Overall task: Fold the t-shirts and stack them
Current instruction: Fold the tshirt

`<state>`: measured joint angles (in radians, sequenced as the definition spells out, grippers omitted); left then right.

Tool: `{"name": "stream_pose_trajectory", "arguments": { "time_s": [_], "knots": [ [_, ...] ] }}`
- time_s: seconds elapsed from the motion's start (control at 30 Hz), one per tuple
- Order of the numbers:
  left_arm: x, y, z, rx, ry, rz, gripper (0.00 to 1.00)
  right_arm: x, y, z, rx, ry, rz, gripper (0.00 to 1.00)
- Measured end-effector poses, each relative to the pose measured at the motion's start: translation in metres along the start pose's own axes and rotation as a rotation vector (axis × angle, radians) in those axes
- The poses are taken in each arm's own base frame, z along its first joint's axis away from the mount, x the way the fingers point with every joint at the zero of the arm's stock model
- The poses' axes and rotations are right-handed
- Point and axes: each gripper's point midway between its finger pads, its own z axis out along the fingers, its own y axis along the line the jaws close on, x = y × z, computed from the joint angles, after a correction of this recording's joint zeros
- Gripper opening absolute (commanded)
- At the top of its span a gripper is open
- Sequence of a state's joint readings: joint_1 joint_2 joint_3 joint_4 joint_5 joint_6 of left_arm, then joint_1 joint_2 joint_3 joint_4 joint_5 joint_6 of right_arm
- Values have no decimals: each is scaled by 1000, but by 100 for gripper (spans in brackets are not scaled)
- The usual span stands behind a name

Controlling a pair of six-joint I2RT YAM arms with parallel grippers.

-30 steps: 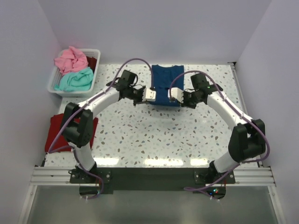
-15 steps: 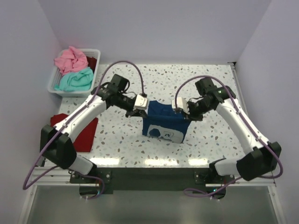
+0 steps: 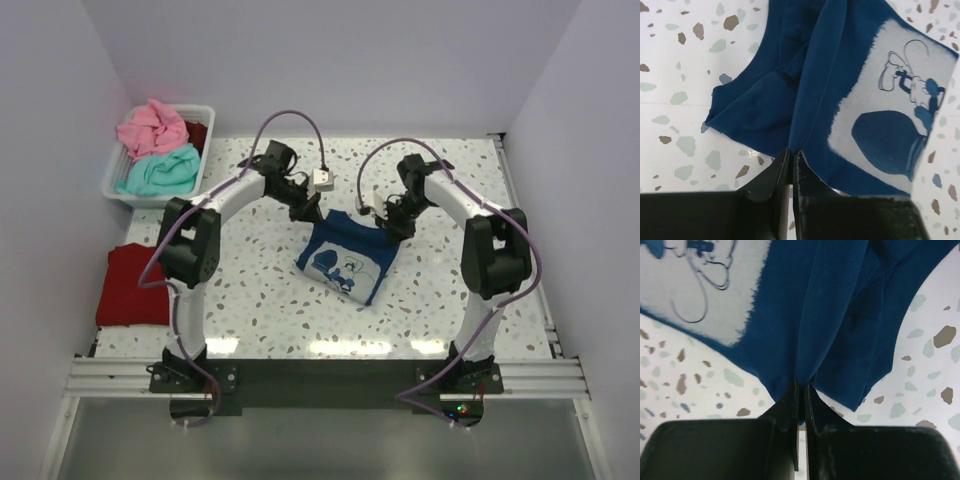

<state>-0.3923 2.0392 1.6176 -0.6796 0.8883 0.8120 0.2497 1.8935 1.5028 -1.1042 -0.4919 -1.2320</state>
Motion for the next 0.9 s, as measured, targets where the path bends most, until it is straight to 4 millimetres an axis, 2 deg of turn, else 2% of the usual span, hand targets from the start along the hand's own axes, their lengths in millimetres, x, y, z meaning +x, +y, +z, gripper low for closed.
{"name": "stream_pose_trajectory", "arguments": {
  "time_s": [0.1,0.23,0.33,0.47,0.6,0.67,0.7,0.73,0.77,0.83,0.9],
  "knots": [
    [16,18,20,-1,10,-50,0,14,-14,17,13,23,9,0],
    [30,19,33,3,25,-104,0,24,-30,31,51,48,1,0],
    [43,6,39,9,28,-156,0,30,-44,41,80,63,-1,0],
    [62,-32,38,42,33,-264,0,25,-53,44,100,49,-8,0],
    [50,-58,26,36,-2,-277,4,21,-41,43,81,27,-25,0],
    [40,-61,20,23,-19,-254,9,18,-25,36,49,13,-18,12],
    [35,-61,17,15,-27,-241,13,15,-18,30,36,8,-13,33],
    [31,-59,14,5,-34,-224,26,12,-10,24,23,-1,-5,44],
    [29,-57,12,-7,-37,-206,32,9,-2,16,14,-8,-4,54],
    [28,-53,10,-18,-31,-195,43,5,8,5,7,-18,6,61],
    [25,-48,8,-30,-29,-181,48,3,14,-4,4,-30,34,62]
  ]
}}
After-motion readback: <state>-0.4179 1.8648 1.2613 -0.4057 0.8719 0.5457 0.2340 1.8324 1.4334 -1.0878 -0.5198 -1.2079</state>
